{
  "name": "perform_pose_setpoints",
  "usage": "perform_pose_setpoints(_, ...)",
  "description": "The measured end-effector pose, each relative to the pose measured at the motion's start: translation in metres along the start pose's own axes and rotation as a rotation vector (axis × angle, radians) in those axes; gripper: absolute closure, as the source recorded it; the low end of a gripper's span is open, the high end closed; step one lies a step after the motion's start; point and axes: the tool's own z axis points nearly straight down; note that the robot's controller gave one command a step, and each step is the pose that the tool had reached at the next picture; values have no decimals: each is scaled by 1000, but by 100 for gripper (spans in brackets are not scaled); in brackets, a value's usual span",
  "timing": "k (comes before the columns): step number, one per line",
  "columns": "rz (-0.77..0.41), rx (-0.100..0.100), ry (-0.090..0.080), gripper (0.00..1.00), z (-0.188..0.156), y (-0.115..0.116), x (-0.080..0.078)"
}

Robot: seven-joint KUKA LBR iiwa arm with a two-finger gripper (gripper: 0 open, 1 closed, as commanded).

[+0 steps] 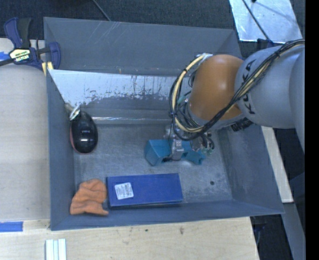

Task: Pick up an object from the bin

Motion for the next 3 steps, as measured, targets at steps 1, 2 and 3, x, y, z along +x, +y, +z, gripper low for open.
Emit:
perform_pose_setpoints(1,10,-1,8,100,-2,-17,18)
perform_pose_setpoints(2,26,2,8,100,-10,-4,12)
perform_pose_setpoints(3,29,-1,14,100,-49,-1,31)
